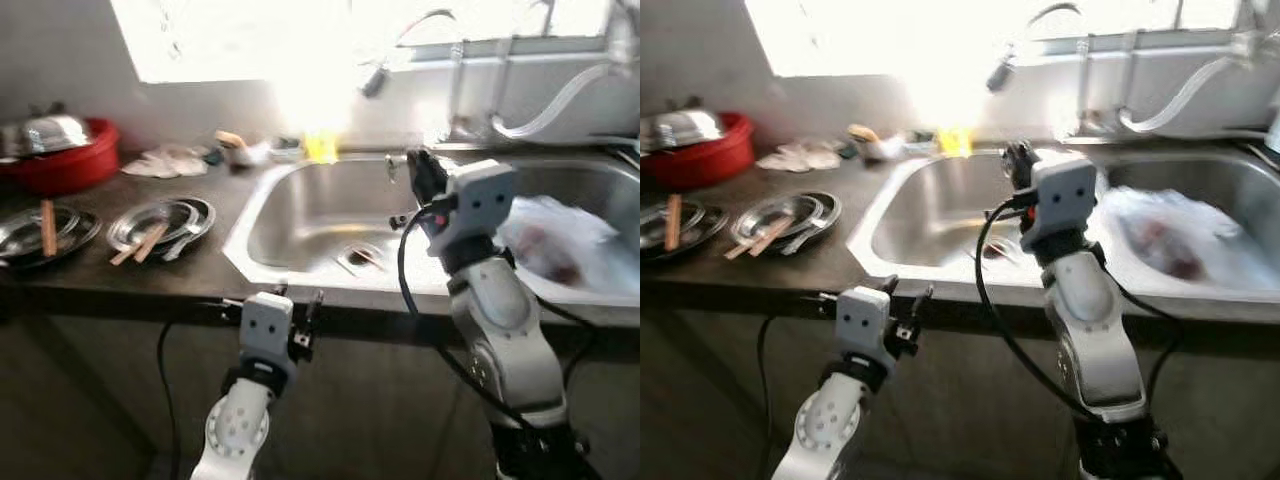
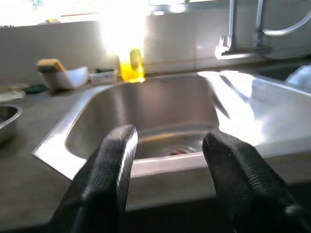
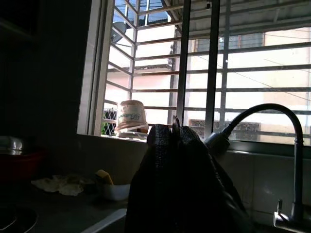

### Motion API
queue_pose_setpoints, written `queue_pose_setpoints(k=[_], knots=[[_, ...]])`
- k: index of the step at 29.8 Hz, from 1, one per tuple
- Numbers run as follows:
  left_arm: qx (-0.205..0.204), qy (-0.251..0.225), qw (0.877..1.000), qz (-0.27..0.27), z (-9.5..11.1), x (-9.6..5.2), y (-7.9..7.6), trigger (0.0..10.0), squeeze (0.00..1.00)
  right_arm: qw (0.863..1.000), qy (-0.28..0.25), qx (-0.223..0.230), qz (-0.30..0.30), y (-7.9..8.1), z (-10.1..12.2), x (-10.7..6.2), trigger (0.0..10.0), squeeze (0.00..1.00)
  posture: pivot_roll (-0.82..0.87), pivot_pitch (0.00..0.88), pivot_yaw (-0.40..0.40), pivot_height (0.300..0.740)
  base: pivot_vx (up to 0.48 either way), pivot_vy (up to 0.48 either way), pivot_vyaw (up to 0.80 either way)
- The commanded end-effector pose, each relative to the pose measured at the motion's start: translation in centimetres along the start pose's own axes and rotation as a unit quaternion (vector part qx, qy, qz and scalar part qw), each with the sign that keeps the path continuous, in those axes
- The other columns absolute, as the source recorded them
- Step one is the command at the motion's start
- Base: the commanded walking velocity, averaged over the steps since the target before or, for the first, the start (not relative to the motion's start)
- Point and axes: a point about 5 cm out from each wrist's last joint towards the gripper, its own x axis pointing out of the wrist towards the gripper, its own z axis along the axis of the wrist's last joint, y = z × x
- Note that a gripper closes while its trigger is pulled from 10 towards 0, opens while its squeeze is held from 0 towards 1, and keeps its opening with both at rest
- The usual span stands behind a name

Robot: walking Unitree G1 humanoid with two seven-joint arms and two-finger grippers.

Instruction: Kitchen organization

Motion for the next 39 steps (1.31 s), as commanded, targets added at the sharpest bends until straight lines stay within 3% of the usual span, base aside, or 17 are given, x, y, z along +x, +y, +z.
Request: queue_pose_setpoints(k=[1, 14, 16, 28, 32, 37, 38, 39], knots=[[-0.006, 0.003, 1.0, 0.009, 0.0, 0.1, 0.4, 10.0, 0.0, 0.999, 0.029, 0.005, 0.022, 0.2, -0.8, 0.2, 10.0, 0.0, 0.03, 0.006, 0.021, 0.74, 0.48, 0.0, 0.0], [-0.007, 0.007, 1.0, 0.009, -0.1, 0.0, 0.3, 10.0, 0.0, 0.994, 0.109, -0.007, 0.015, -1.5, -2.7, 1.3, 10.0, 0.0, 0.03, 0.013, 0.017, 0.74, 0.111, 0.0, 0.0], [-0.01, 0.007, 1.0, 0.006, -0.1, -0.1, 0.2, 10.0, 0.0, 0.987, 0.159, -0.022, 0.023, -1.7, -4.0, 1.3, 10.0, 0.0, 0.03, 0.014, 0.017, 0.74, 0.0, 0.0, 0.0], [-0.013, 0.003, 1.0, -0.007, 0.1, -0.5, -0.7, 10.0, 0.0, 0.957, 0.286, -0.047, 0.026, -2.4, -9.0, 1.2, 10.0, 0.0, 0.04, 0.02, 0.0, 0.74, 0.0, 0.0, 0.0], [-0.015, 0.001, 1.0, -0.007, 0.1, -0.6, -1.0, 10.0, 0.0, 0.939, 0.337, -0.057, 0.033, -2.4, -11.0, 0.5, 10.0, 0.0, 0.05, 0.025, -0.008, 0.74, 0.0, 0.0, 0.0], [-0.017, 0.002, 1.0, -0.004, 0.1, -0.9, -1.1, 10.0, 0.0, 0.927, 0.367, -0.068, 0.036, -2.4, -12.4, -0.4, 10.0, 0.02, 0.06, 0.025, -0.01, 0.74, 0.0, 0.0, 0.0], [-0.02, 0.004, 1.0, 0.0, 0.1, -0.9, -1.0, 10.0, 0.0, 0.926, 0.37, -0.073, 0.038, -2.4, -12.5, -0.6, 10.0, 1.0, 0.06, 0.024, -0.014, 0.74, 0.0, 0.0, 0.0], [-0.023, 0.005, 1.0, 0.001, 0.1, -1.0, -1.0, 10.0, 0.0, 0.925, 0.37, -0.074, 0.041, -2.4, -12.6, -0.6, 10.0, 1.0, 0.06, 0.024, -0.014, 0.74, 0.0, 0.0, 0.0]])
